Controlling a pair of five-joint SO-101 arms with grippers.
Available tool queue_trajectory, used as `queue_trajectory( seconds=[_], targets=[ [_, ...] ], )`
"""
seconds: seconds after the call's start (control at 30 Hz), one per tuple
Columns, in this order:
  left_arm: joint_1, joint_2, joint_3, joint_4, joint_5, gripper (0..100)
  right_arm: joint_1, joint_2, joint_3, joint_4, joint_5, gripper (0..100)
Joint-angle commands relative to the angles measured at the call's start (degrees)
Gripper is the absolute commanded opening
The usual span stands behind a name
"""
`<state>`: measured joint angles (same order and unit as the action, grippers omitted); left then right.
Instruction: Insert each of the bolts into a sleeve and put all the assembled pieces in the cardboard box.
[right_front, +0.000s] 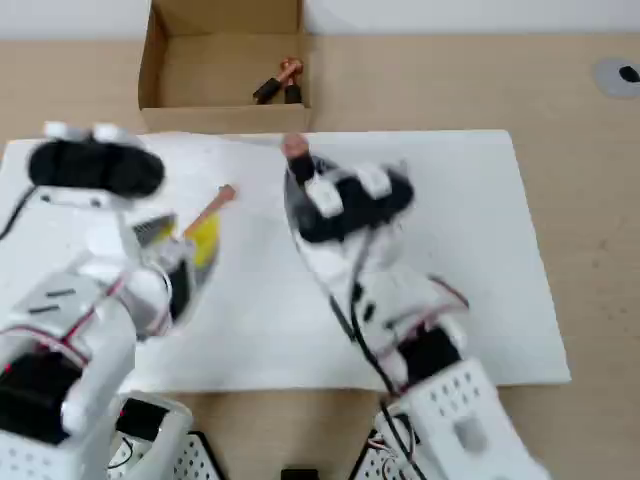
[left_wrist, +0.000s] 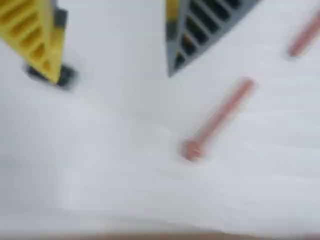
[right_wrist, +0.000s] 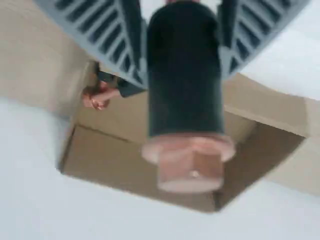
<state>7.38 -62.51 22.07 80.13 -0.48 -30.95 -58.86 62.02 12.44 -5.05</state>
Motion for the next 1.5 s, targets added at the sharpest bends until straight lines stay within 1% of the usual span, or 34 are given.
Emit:
queue_trajectory(
  seconds=[0.0, 0.1, 0.27, 0.47, 0.57, 0.7, 0.77, 1.0, 1.17, 1.37, 1.47],
  targets=[
    [-9.6, -0.2, 1.6, -5.5, 0.0, 15, 2.2, 16.0, -16.7, -2.1, -2.0, 0.9],
    [-15.1, -1.3, 5.0, -8.0, -0.3, 15, 2.4, 26.7, -26.9, -1.6, -2.5, 0.9],
    [-22.3, -1.5, 12.9, -9.7, -0.4, 15, 2.4, 42.5, -45.5, 3.8, -5.5, 0.9],
    [-26.9, -1.5, 19.6, -12.6, -0.4, 15, 5.1, 61.9, -65.0, 4.9, -5.7, 0.9],
    [-27.3, -1.5, 21.7, -12.7, -0.4, 14, 6.8, 71.1, -72.9, 4.9, -5.7, 0.9],
    [-27.3, -1.5, 23.8, -12.8, -0.4, 6, 7.8, 81.7, -83.4, 5.7, -5.7, 0.9],
    [-27.3, -1.5, 24.4, -12.9, -0.4, 4, 8.6, 87.0, -88.9, 6.4, -5.7, 0.9],
    [-27.3, -1.5, 24.6, -12.8, -0.4, 4, 11.4, 105.2, -109.1, 6.4, -5.7, 0.9],
    [-27.2, -1.1, 24.7, -12.8, -0.3, 4, 11.6, 114.8, -120.8, 8.3, -5.7, 0.9],
    [-26.9, -1.0, 25.9, -13.0, -0.1, 4, 10.9, 123.9, -131.5, 10.0, -4.7, 0.9],
    [-26.9, -1.0, 27.9, -15.1, -0.2, 4, 10.9, 127.5, -134.4, 10.0, -3.3, 0.9]
  ],
)
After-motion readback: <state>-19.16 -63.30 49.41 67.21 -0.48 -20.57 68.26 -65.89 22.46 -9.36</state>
